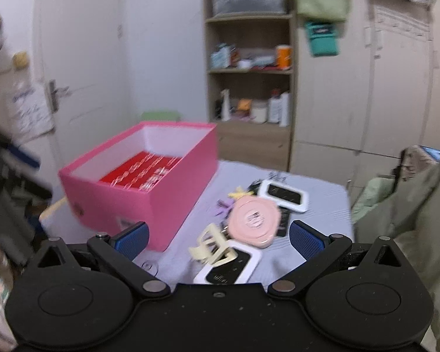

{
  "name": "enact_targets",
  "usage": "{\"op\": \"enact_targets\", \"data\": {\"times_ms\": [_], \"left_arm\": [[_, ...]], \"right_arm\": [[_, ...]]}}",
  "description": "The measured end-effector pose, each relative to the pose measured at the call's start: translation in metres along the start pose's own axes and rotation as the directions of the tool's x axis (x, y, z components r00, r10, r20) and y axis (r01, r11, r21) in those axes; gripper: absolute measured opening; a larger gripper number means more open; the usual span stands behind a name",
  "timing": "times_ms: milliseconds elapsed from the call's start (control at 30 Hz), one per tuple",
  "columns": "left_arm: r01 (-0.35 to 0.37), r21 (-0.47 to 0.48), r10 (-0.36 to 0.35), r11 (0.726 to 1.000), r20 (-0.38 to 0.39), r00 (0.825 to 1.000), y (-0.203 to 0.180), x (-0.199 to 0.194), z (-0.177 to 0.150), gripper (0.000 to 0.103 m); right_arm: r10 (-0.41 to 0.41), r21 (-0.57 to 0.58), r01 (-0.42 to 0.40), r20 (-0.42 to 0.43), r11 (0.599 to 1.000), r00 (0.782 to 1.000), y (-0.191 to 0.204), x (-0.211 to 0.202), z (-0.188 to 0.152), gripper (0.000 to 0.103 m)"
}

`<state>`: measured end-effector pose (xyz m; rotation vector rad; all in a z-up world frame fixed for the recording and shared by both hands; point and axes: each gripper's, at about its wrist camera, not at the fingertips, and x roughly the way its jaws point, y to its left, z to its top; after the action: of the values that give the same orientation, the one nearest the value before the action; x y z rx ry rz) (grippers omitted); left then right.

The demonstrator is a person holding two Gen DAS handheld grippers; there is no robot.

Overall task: Organize rigid objects
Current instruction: 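Grasp the cream hair claw clip with the right gripper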

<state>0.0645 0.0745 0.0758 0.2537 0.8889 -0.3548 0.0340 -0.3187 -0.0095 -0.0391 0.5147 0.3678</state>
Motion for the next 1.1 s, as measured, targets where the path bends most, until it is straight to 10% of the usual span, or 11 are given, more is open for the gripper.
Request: {"op": "enact_targets", "data": {"times_ms": [333,700,1100], "left_arm": [[-0.115,-0.006,0.114,0.993,-0.031,0.993,0.064,0.036,0.043,0.097],[-0.139,-0.144,0.115,0.98,-0.164,0.98,0.123,0.123,0.057,0.048],[-0.177,-0.144,0.164,0.974,-0.099,0.982,0.124,0.153,0.073,0.01]], "right_arm": [[0.128,-0.124,-0.137,-0.08,0.983,0.989,0.01,0.039,0.007,0.103],[0.079,-0.095,-0.1,-0.199,0.99,0.977,0.0,0.093,0.004,0.084],[0.097,-0.258,-0.182,-0.31,0.949,0.946,0.014,0.116,0.009,0.06]]}}
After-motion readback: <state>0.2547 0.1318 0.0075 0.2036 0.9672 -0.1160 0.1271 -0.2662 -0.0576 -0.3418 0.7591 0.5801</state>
